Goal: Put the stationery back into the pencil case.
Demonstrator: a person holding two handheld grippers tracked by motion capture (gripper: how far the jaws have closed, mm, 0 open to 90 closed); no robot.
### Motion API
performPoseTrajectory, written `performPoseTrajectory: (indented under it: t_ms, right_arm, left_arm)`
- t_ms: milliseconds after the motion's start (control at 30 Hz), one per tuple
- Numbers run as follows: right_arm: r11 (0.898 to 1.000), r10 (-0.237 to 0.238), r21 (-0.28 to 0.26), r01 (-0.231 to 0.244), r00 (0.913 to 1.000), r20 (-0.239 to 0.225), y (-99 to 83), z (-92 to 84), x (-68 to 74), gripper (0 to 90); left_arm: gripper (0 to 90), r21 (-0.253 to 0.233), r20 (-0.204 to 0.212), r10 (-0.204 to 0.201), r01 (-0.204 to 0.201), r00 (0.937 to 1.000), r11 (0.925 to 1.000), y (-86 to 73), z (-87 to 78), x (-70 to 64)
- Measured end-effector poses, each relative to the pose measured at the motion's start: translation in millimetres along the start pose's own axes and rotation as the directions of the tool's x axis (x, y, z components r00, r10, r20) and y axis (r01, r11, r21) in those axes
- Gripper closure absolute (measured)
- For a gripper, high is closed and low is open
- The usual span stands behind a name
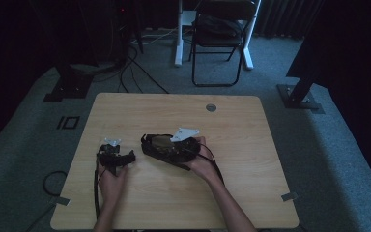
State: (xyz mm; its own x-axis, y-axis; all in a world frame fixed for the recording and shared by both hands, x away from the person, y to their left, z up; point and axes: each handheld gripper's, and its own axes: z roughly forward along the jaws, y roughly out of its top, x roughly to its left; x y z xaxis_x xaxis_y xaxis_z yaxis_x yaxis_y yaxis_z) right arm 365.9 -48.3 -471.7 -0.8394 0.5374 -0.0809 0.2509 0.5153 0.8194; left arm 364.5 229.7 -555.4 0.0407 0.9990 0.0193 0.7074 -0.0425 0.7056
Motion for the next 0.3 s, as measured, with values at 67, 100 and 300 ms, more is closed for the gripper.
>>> performPoseTrajectory:
  t_ms: [67,100,300]
  right_arm:
    - [1.0,-0.008,-0.009,0.008,1.0,0.003,1.6,-4.4,2.1,39.7]
    - [1.0,-0.012,-0.013,0.012,0.9999,0.004,2.1,-6.0,2.8,39.7]
    - [0.999,-0.015,-0.035,0.016,0.9998,0.012,5.3,-19.3,5.2,39.4]
  left_arm:
    - [7.8,0.0,0.0,0.0,0.0,1.0,1.0,0.0,0.0,0.0]
    - [7.8,-0.001,0.0,0.0,0.0,1.0,1.0,0.0,0.1,0.0]
    - [7.8,-0.003,-0.001,-0.002,0.002,1.0,1.0,0.3,0.6,-0.3]
